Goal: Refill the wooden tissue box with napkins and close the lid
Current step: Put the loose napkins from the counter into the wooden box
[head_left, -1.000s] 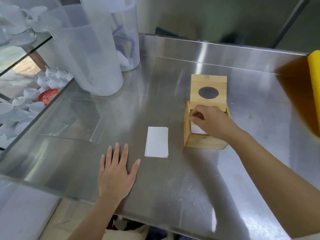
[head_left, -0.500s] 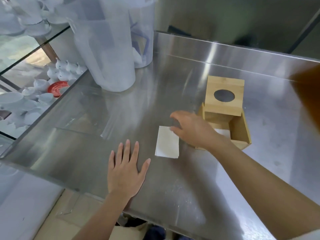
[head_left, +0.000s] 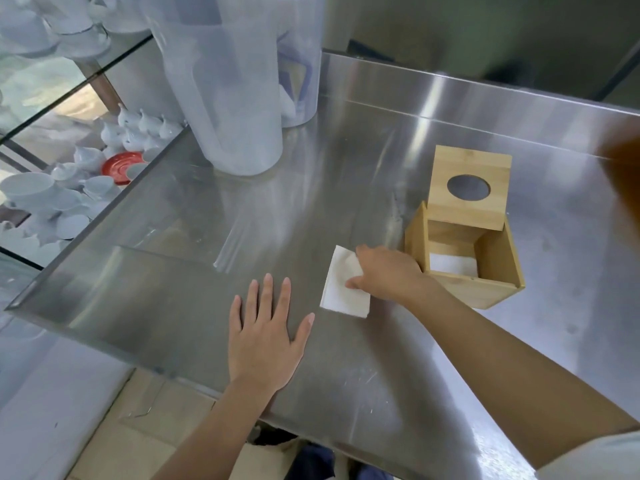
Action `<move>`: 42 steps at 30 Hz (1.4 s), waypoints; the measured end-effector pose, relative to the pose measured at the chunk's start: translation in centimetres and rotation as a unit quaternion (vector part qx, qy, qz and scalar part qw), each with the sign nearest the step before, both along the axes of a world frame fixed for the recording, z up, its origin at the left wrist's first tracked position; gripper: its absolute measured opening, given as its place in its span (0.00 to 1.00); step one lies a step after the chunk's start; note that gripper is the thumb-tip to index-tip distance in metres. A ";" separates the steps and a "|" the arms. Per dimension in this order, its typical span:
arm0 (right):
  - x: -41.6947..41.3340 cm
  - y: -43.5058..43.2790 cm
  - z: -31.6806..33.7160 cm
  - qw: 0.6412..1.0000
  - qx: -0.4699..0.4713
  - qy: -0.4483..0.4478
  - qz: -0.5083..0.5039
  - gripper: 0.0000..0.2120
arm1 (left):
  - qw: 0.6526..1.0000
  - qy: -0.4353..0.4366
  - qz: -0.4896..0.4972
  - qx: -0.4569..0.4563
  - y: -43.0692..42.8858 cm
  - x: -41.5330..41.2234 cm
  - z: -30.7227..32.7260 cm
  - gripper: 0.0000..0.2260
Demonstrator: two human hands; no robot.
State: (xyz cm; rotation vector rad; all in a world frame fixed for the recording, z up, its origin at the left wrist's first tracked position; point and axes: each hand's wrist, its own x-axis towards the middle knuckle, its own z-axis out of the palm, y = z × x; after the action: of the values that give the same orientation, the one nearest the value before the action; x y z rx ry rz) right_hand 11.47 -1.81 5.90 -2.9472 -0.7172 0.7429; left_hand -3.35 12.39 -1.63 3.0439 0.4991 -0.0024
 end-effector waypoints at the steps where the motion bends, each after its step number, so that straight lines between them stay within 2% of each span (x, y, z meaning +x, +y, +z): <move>1: -0.1 0.0 0.1 1.000 -0.010 0.005 0.004 0.20 | 1.000 -0.001 0.001 -0.002 0.0 0.0 0.0 0.30; 4: -0.2 0.1 0.6 0.999 -0.035 0.001 0.015 0.19 | 1.000 -0.005 0.002 -0.010 0.0 0.0 0.1 0.31; 6: -0.1 0.3 1.0 0.998 -0.022 -0.044 0.043 0.19 | 1.000 -0.007 0.002 -0.012 0.0 0.0 0.1 0.30; 8: 0.4 0.5 1.0 0.988 0.026 -0.083 0.128 0.20 | 1.000 -0.007 0.004 -0.012 -0.1 0.0 0.1 0.30; 9: 0.5 0.6 1.1 0.980 0.048 -0.079 0.179 0.23 | 1.000 -0.006 0.005 -0.011 -0.1 0.0 0.1 0.30; 12: 0.5 1.3 1.2 0.955 0.028 -0.061 0.287 0.32 | 1.000 -0.007 0.000 -0.010 0.0 0.0 0.1 0.31; 15: 0.5 1.9 0.6 0.949 -0.001 -0.055 0.312 0.28 | 1.000 -0.005 -0.001 -0.010 0.0 0.0 0.0 0.30; 18: 0.9 1.9 0.3 0.948 -0.016 -0.059 0.312 0.20 | 1.000 -0.009 0.002 -0.012 0.0 0.0 -0.1 0.30; 22: 0.7 1.9 0.4 0.960 -0.023 -0.049 0.276 0.11 | 1.000 -0.009 -0.009 -0.012 0.0 0.0 -0.1 0.27; 26: 0.3 1.2 -0.1 0.984 0.006 0.043 0.171 0.13 | 1.000 -0.007 -0.009 -0.011 0.0 0.0 -0.1 0.27; 29: 0.3 0.5 0.0 0.983 0.035 0.050 0.175 0.07 | 1.000 -0.002 -0.011 -0.009 0.1 -0.1 -0.2 0.27; 34: 0.4 -1.8 4.2 0.979 0.152 0.066 0.119 0.05 | 1.000 -0.004 -0.010 -0.007 0.2 -0.1 -0.5 0.28; 38: 1.7 -5.5 8.6 0.974 0.213 0.071 0.018 0.07 | 1.000 0.000 -0.011 -0.010 0.1 -0.1 -0.3 0.29; 40: 2.7 -7.6 9.7 0.976 0.207 0.063 -0.017 0.05 | 1.000 0.009 -0.009 -0.008 0.0 -0.1 -0.1 0.29; 42: 3.5 -9.2 10.0 0.984 0.162 0.067 -0.039 0.06 | 1.000 0.011 -0.006 -0.012 0.0 -0.1 0.0 0.29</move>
State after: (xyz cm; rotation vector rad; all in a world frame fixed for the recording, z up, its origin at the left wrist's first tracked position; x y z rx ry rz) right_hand 14.92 -10.97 15.93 -2.5901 -0.6390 0.7307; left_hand -3.47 12.42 -1.62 3.0270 0.4777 -0.0427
